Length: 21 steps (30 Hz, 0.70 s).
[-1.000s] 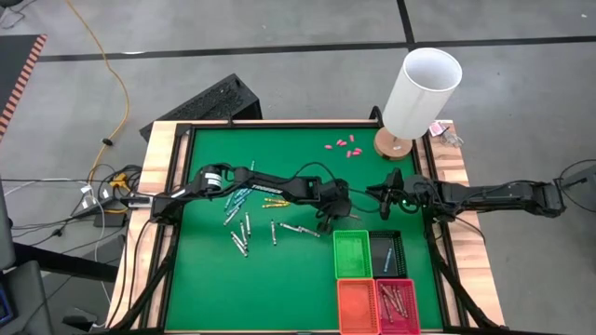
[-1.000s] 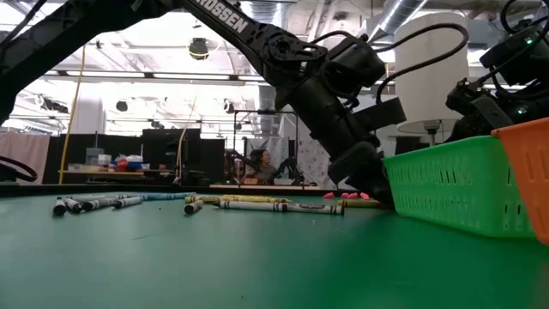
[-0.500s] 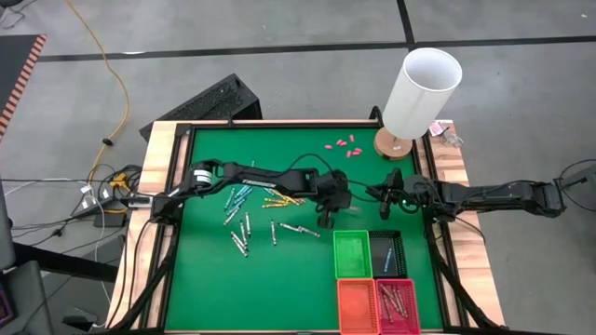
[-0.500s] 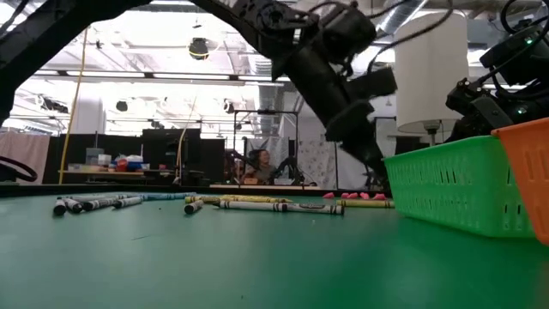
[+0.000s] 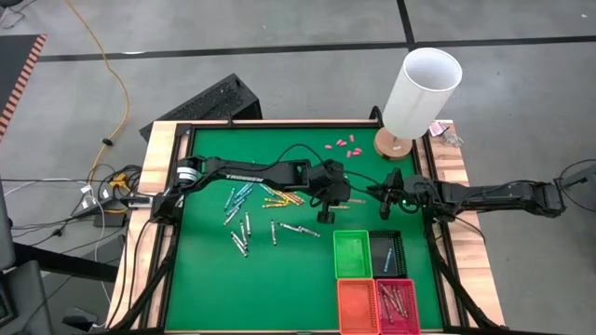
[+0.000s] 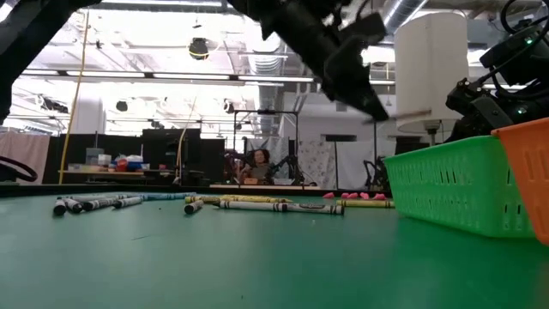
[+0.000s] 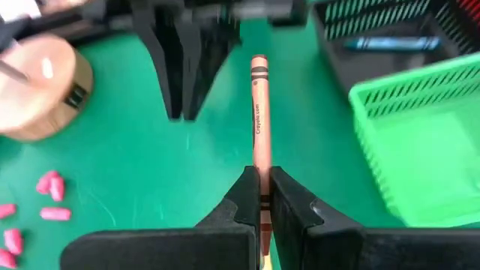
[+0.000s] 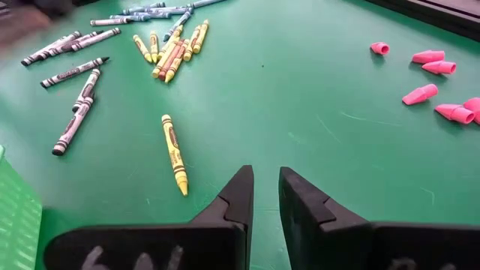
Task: Sort crayons
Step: Put the brown crayon into the red bin
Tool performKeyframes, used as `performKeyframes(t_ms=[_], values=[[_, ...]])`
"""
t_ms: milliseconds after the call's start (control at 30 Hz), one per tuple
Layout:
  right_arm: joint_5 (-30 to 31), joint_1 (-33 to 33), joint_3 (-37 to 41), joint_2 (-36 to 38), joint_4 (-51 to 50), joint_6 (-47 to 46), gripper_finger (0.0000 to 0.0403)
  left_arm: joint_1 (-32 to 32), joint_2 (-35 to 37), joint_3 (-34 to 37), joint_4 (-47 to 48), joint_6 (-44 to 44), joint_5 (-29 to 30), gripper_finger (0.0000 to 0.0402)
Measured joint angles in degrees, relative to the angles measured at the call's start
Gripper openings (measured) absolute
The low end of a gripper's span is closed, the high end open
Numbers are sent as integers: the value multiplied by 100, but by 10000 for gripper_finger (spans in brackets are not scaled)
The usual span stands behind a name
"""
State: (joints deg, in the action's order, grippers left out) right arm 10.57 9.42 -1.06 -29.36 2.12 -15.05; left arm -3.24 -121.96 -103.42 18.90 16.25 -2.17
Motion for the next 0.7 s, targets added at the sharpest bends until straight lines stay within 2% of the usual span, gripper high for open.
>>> performKeyframes(t_ms=[233,533,700], values=[[-2,-1,-2,-1,0,-2,68,351,189,-2,-196,-4,-11,3],[-2,1,-2,1,0,-142,68,897,215,-4,-1130,-2,10,2],[0,-1,-2,1,-1,-144,68,1129,213,-4,-1199,93,333,1]])
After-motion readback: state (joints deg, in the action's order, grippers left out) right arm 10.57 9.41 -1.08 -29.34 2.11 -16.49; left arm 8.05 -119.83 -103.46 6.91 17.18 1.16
